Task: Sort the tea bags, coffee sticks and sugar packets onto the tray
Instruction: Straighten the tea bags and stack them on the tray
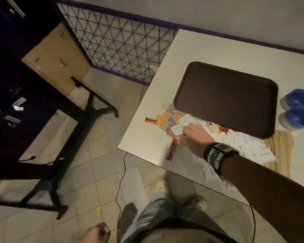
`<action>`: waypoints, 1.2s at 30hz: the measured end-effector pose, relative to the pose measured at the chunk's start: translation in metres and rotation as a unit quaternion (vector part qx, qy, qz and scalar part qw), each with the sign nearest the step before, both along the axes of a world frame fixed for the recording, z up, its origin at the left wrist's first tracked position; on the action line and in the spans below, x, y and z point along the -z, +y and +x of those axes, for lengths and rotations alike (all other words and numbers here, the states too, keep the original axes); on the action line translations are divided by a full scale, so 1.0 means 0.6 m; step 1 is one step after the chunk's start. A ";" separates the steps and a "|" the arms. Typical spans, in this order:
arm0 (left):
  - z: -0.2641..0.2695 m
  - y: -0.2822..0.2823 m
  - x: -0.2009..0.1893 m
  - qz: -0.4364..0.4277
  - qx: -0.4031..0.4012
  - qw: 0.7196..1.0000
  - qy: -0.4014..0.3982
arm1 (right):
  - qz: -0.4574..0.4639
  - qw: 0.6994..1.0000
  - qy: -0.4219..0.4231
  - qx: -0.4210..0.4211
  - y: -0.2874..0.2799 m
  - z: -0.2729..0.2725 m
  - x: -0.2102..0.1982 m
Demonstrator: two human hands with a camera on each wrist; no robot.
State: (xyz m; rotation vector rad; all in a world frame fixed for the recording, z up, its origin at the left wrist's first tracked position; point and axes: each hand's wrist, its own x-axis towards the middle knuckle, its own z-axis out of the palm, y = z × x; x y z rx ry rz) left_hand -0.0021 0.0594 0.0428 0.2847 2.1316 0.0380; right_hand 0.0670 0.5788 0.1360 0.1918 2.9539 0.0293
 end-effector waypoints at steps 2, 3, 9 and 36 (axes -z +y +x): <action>-0.025 0.076 -0.046 0.052 -0.023 0.998 0.027 | -0.015 0.999 0.039 0.007 -0.001 0.003 -0.004; -0.043 0.110 -0.069 0.071 -0.011 0.996 0.043 | -0.019 0.998 0.064 0.011 0.001 0.005 -0.007; -0.140 0.356 -0.194 0.286 0.164 0.938 0.105 | -0.152 0.951 0.242 0.117 0.025 0.026 -0.028; -0.088 0.823 -0.233 0.627 0.125 0.766 -0.072 | -0.520 0.767 0.310 0.215 0.177 0.098 -0.123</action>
